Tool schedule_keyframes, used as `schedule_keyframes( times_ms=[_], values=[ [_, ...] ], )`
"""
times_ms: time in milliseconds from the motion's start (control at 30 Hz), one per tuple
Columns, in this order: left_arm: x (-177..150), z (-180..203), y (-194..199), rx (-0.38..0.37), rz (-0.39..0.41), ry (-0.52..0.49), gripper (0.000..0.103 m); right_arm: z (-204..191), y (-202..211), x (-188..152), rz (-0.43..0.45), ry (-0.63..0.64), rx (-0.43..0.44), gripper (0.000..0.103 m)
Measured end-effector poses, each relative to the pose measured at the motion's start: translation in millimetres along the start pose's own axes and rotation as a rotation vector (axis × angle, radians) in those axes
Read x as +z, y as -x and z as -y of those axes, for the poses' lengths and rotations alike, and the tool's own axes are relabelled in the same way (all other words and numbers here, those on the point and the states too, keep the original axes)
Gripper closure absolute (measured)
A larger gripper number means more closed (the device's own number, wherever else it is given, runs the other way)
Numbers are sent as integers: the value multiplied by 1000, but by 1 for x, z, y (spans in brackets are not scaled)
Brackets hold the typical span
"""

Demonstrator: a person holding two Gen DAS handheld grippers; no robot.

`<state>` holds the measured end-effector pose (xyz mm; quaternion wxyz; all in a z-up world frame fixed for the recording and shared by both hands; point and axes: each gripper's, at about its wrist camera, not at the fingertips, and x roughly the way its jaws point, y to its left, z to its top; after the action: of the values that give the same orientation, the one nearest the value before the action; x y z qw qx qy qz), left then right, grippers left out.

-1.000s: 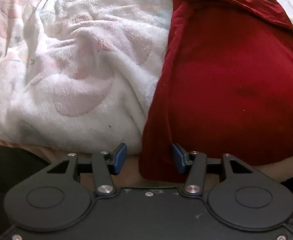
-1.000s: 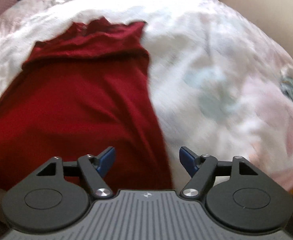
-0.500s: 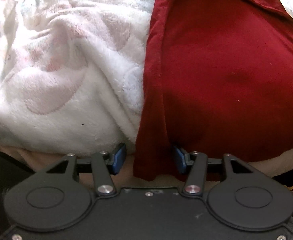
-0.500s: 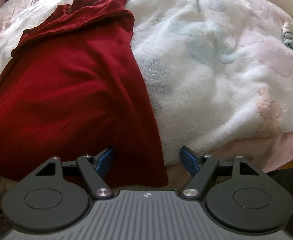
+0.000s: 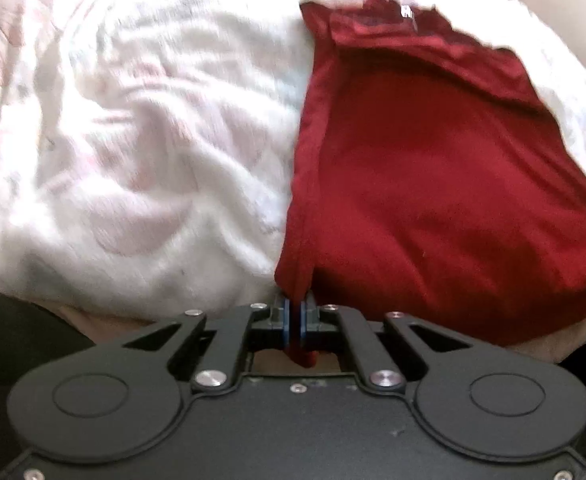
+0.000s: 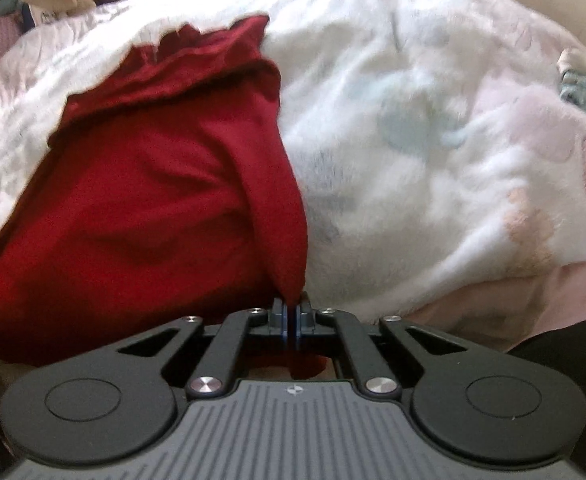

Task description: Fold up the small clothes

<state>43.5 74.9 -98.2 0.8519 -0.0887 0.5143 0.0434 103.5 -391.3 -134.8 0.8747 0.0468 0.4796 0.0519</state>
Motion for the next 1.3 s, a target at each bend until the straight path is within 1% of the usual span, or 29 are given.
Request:
schedule_keyframes(
  times_ms=[100, 233, 300, 367, 433, 467, 500, 533, 567, 600, 633, 667, 700, 733, 767, 800, 833, 867, 900, 933, 967, 1000, 1100, 1167, 1233, 1300],
  values=[
    [14, 4, 16, 2, 59, 7, 100, 0, 19, 6, 42, -15, 24, 100],
    [45, 14, 28, -9, 147, 7, 100, -9, 33, 20, 101, 4, 19, 100],
    [63, 22, 27, -10, 177, -3, 100, -14, 33, 31, 125, 5, 15, 100],
    [85, 28, 18, -5, 196, -11, 100, -15, 32, 47, 152, -5, 32, 100],
    [122, 30, 2, 1, 217, -2, 100, -17, 32, 62, 188, -2, 40, 100],
    [146, 32, 0, -3, 242, 8, 100, -18, 29, 72, 203, -1, 38, 100],
    [174, 33, 1, -12, 288, 19, 100, -22, 25, 82, 218, 8, 39, 100],
    [202, 33, 4, -22, 357, 55, 99, -26, 20, 96, 233, 19, 43, 100],
    [231, 31, 8, -25, 456, 101, 84, -29, 14, 114, 253, 30, 51, 100],
    [253, 30, 11, -6, 525, 139, 66, -33, 8, 139, 281, 31, 64, 100],
    [272, 29, 11, 36, 540, 180, 34, -36, 3, 165, 318, 20, 89, 100],
    [284, 29, 7, 60, 531, 199, 37, -37, -3, 194, 374, 3, 122, 99],
    [290, 28, 2, 64, 511, 192, 37, -37, -9, 223, 447, -10, 165, 92],
    [292, 27, -5, 49, 486, 165, 37, -35, -14, 244, 516, -15, 206, 80],
    [289, 27, -16, 26, 451, 128, 37, -35, -19, 257, 531, -9, 189, 53],
    [284, 26, -26, 20, 424, 106, 37, -35, -25, 268, 522, -16, 113, 35],
    [276, 25, -38, 22, 400, 90, 37, -33, -28, 270, 526, -35, 42, 33],
    [267, 24, -53, 25, 368, 78, 37, -29, -30, 267, 543, -47, 18, 33],
    [261, 22, -67, 27, 330, 69, 37, -23, -34, 259, 568, -54, 25, 30],
    [253, 22, -83, 29, 285, 64, 37, -17, -38, 252, 568, -56, 43, 28],
    [243, 22, -98, 30, 233, 64, 37, -12, -46, 245, 546, -63, 53, 27],
    [236, 21, -111, 32, 197, 66, 37, -7, -54, 238, 519, -74, 53, 27],
    [215, 25, -142, 27, 129, 47, 37, 0, -81, 222, 434, -77, 29, 27],
    [211, 27, -153, 23, 114, 35, 37, -4, -97, 214, 373, -40, 17, 27],
    [209, 30, -158, 19, 119, 14, 37, -14, -105, 210, 345, 10, 8, 27],
    [213, 28, -167, 0, 125, 1, 37, -25, -112, 206, 326, 70, -4, 27]
  ],
)
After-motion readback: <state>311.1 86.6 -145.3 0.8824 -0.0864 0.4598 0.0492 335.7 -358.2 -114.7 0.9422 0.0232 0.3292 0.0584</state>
